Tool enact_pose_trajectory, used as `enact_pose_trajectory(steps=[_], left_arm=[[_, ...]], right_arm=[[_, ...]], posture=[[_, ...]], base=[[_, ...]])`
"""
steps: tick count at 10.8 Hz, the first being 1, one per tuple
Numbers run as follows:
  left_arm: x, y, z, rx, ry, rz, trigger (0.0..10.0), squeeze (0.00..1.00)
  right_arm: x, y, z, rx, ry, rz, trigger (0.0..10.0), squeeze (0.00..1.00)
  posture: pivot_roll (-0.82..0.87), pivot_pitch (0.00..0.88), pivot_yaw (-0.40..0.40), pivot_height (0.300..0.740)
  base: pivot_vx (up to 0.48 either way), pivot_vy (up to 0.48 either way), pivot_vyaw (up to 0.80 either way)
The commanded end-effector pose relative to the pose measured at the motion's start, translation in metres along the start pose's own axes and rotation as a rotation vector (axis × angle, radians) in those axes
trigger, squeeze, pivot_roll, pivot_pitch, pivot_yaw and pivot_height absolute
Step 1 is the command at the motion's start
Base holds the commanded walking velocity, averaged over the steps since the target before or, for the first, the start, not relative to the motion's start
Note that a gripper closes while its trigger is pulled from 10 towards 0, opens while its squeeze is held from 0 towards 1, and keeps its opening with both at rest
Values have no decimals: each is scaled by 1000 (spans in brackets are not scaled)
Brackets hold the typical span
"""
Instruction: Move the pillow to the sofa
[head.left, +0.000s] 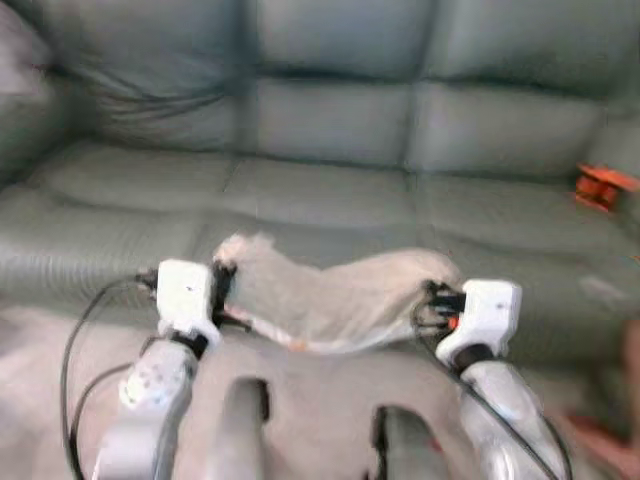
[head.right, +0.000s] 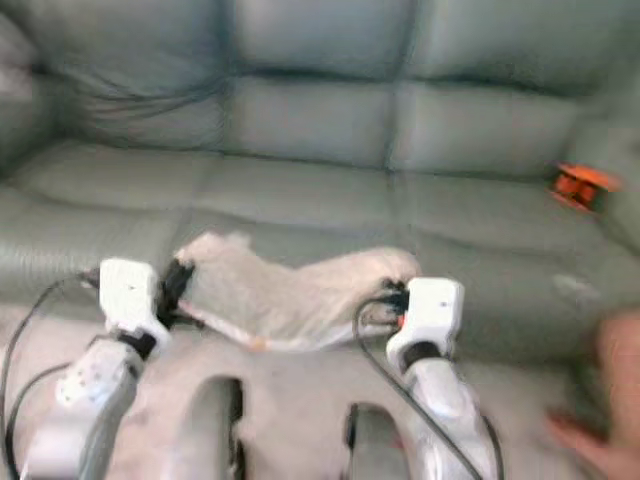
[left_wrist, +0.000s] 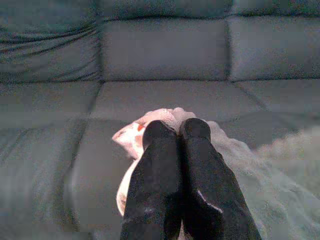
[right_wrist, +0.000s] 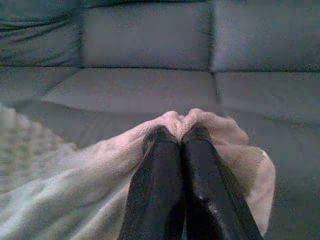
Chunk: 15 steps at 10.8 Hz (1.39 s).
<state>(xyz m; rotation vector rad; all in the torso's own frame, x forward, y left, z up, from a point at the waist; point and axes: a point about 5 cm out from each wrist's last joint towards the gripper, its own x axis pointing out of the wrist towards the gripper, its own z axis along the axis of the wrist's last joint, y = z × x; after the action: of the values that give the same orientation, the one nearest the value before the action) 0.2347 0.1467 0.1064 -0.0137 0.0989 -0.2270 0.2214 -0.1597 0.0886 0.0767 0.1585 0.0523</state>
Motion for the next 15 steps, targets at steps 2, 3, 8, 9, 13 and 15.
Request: enact_pose_trajectory(steps=[2, 3, 8, 9, 13, 15], left_arm=[[3, -9, 8, -17, -41, -27, 10000, 0], [3, -10, 8, -19, -43, -29, 10000, 0], [6, -9, 9, -21, -50, -24, 10000, 0], [7, -8, 9, -20, -51, -22, 10000, 0], [8, -6, 8, -11, -40, 3, 10000, 0], [9, -5, 7, -8, -38, 15, 10000, 0]], right_arm=[[4, -2, 9, -11, -37, -1, 10000, 0], [4, -2, 9, -12, -38, 1, 10000, 0], [6, -11, 13, -45, -49, -2, 10000, 0], [9, -14, 16, -60, -59, -3, 10000, 0], [11, -11, 16, -62, -64, 23, 10000, 0], [11, -12, 16, -63, -60, 28, 10000, 0]], posture=[[-15, 61, -3, 645], [-15, 61, -3, 645], [-26, 47, 1, 645], [-27, 46, 1, 645], [-24, 41, -1, 645], [-25, 41, 0, 645]], base=[[0, 0, 0], [259, 0, 0], [271, 0, 0], [274, 0, 0], [198, 0, 383], [0, 0, 0]])
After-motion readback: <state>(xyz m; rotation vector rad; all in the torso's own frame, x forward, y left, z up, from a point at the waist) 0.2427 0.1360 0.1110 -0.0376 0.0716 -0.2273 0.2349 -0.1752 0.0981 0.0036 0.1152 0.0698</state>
